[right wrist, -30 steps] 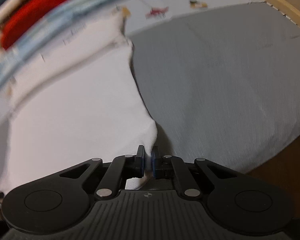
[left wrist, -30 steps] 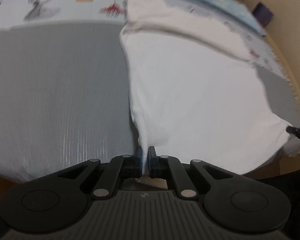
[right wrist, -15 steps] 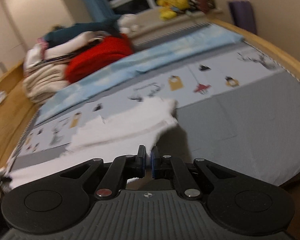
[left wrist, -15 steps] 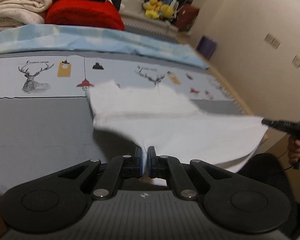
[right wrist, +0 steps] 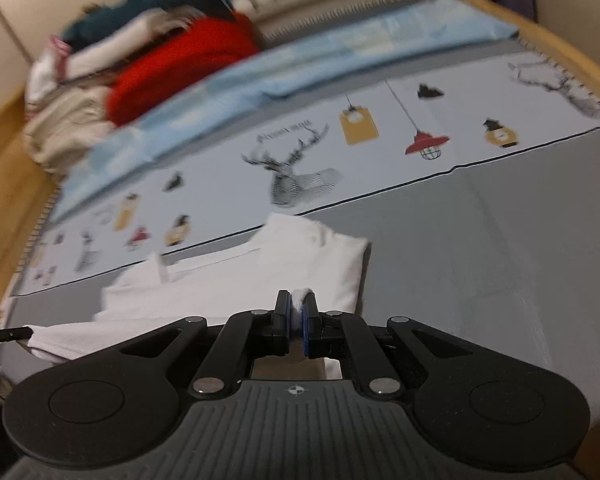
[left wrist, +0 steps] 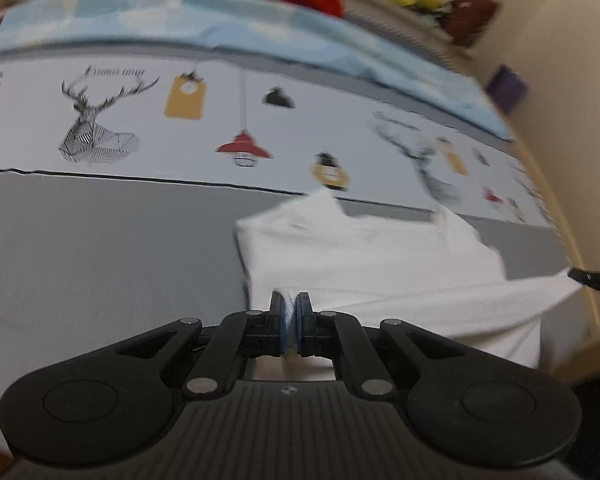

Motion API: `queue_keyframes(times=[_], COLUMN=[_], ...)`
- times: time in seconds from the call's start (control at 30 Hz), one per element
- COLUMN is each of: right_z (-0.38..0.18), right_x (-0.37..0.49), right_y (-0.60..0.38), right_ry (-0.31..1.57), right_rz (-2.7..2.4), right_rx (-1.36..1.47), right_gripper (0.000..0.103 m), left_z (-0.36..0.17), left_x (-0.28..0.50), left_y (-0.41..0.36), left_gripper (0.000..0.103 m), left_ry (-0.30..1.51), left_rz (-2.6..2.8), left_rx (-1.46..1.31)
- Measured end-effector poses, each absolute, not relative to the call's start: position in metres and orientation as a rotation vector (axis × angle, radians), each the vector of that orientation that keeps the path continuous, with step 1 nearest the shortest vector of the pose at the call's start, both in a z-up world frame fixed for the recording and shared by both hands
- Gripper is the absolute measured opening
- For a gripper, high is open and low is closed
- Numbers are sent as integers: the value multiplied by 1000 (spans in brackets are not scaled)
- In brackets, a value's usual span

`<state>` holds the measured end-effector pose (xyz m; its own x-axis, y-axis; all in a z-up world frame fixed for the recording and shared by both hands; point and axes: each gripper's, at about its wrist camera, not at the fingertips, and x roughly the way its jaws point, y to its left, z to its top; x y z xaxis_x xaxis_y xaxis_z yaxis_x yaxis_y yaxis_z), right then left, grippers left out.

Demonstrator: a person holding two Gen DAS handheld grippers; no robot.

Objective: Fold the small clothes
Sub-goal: 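Lift the hem with both grippers and fold it toward the collar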

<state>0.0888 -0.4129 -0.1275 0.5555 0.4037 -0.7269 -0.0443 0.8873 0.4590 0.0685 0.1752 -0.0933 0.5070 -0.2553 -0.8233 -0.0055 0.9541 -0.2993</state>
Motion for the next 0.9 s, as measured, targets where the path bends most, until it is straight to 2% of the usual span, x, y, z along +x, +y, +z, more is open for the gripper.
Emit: queue_keyframes(times=[0.03,0.1,0.2,0.3,0.33,0.37,0.53,0.63,0.8,0.9], right_z=[-138,-154,-171,-193,-198,-200,-215,-222,-234,-241], right_x=[110,138,155,148,147,145,147,154,178,191], right_y=[-409,-402,-403,-416,-416,-413,-389,-381,-362,-355], right_ry=[967,964,894,939,955,948,974,966,981,983], right_rz=[252,183,23,67,94,125,198,215,219,199], right_rx=[417,434,350,430,432,407,248,236,164,140], right_gripper=[5,7,19,20,21,23,27,32,40,40], left_z=[-106,-120,-128,-131,-135,-140,-163,-168,-178,-184], left_x=[88,106,107,103,104,105,110,119,139,150], left_y=[180,188,205,211,207,203,188,177,158,156], left_gripper=[10,11,12,14,20,21,22,33,34,34], left_ry=[1043,1043,1016,1026,1049,1069,1079,1040,1027,1030], left_rz=[-137,-85,-49,-61,-79,-91,-119,-125,-113,-98], left_rx=[-310,-362,-430,-419,-386,-345,-290,-290,-230,-205])
